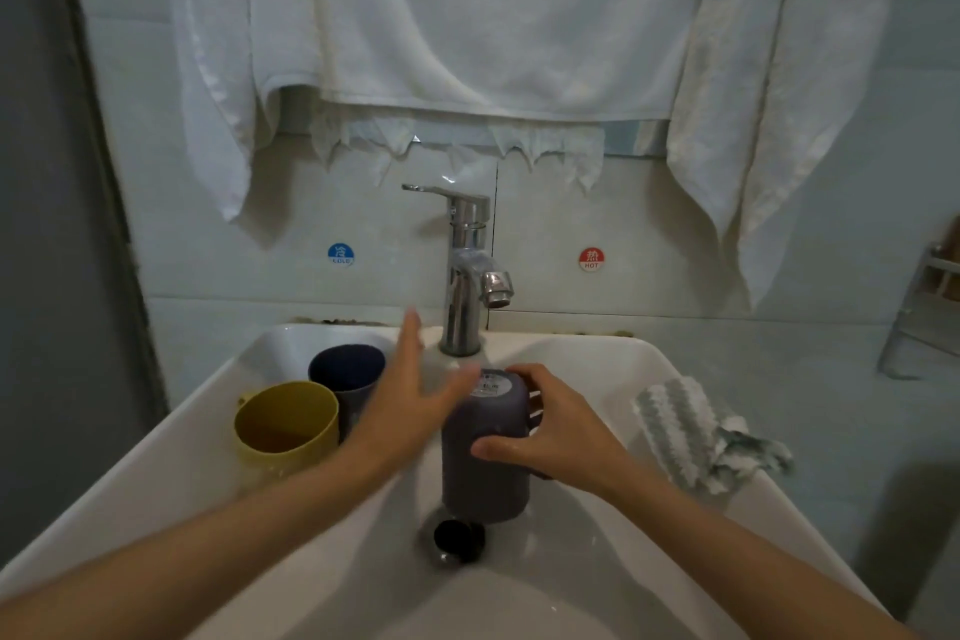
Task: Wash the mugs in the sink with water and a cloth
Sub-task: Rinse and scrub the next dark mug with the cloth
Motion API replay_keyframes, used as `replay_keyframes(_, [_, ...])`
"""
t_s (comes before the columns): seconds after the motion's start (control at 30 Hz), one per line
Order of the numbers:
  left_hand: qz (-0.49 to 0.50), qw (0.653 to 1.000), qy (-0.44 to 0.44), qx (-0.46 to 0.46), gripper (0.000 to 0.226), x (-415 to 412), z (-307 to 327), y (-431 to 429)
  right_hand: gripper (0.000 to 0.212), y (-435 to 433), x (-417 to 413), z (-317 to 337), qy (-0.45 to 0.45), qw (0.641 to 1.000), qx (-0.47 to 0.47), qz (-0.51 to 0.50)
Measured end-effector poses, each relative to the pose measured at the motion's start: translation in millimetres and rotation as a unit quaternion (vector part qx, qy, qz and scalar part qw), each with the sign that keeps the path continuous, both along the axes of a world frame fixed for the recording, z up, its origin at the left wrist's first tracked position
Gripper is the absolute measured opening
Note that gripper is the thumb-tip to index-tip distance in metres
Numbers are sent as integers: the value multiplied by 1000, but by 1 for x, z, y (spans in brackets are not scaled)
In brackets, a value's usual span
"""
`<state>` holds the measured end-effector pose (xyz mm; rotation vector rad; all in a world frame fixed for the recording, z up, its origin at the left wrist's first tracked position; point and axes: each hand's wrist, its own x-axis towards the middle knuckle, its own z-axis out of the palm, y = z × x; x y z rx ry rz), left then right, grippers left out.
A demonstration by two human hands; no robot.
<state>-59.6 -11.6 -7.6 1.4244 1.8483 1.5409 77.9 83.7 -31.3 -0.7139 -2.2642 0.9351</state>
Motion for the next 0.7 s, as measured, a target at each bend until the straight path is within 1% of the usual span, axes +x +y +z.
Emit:
replay_keyframes(0.03, [-22,998,-24,-53,88,5,-11,4,76,0,1,-1,-6,1000,0,1])
replay_keyframes(0.07, [-35,995,-27,-90,79,6,-17,9,78,1,2,-1,-14,1000,-1,1])
replay_keyframes(0.1, [-38,994,-21,-97,68,7,-18,13,80,1,3,1,-18,1000,1,1])
replay_keyframes(0.13, [-43,996,-21,-81,62,7,-16,15,82,2,4,3,-11,1000,7,-1])
replay_keyframes(0.17, [-55,997,-27,-50,62,6,-14,17,82,4,4,5,10,1000,19,-6])
replay_keyframes(0.23, [-70,997,-39,15,70,5,-13,16,80,4,2,8,55,997,55,-20])
replay_keyframes(0.27, [-63,997,-39,25,71,6,-15,14,78,3,1,7,61,996,64,-26])
replay_keyframes(0.3, [-53,998,-34,18,66,7,-18,13,75,1,1,5,50,997,58,-27])
replay_keyframes(0.37, [-32,999,-10,-29,54,9,-27,10,70,-3,4,3,-20,999,35,-5])
replay_keyframes(0.4, [-27,999,1,-35,53,9,-27,7,70,-4,5,6,-39,999,27,3])
replay_keyframes(0.43, [-31,999,3,-14,56,8,-25,6,71,-4,5,10,-30,999,26,1])
replay_keyframes(0.5, [-34,998,-14,45,67,8,-16,2,75,-6,1,17,28,999,34,-18])
replay_keyframes(0.53, [-28,998,-20,56,70,8,-15,1,76,-8,0,17,41,998,35,-20])
replay_keyframes(0.57, [-21,998,-14,49,68,9,-17,0,75,-10,-1,15,36,999,30,-14])
replay_keyframes(0.63, [-14,1000,19,-20,58,14,-22,-2,69,-14,3,10,-27,999,22,13])
replay_keyframes(0.67, [-13,999,26,-38,55,14,-24,-3,68,-15,5,10,-44,999,24,20])
replay_keyframes(0.7, [-19,999,18,-27,58,14,-23,-4,69,-13,6,12,-37,999,28,17])
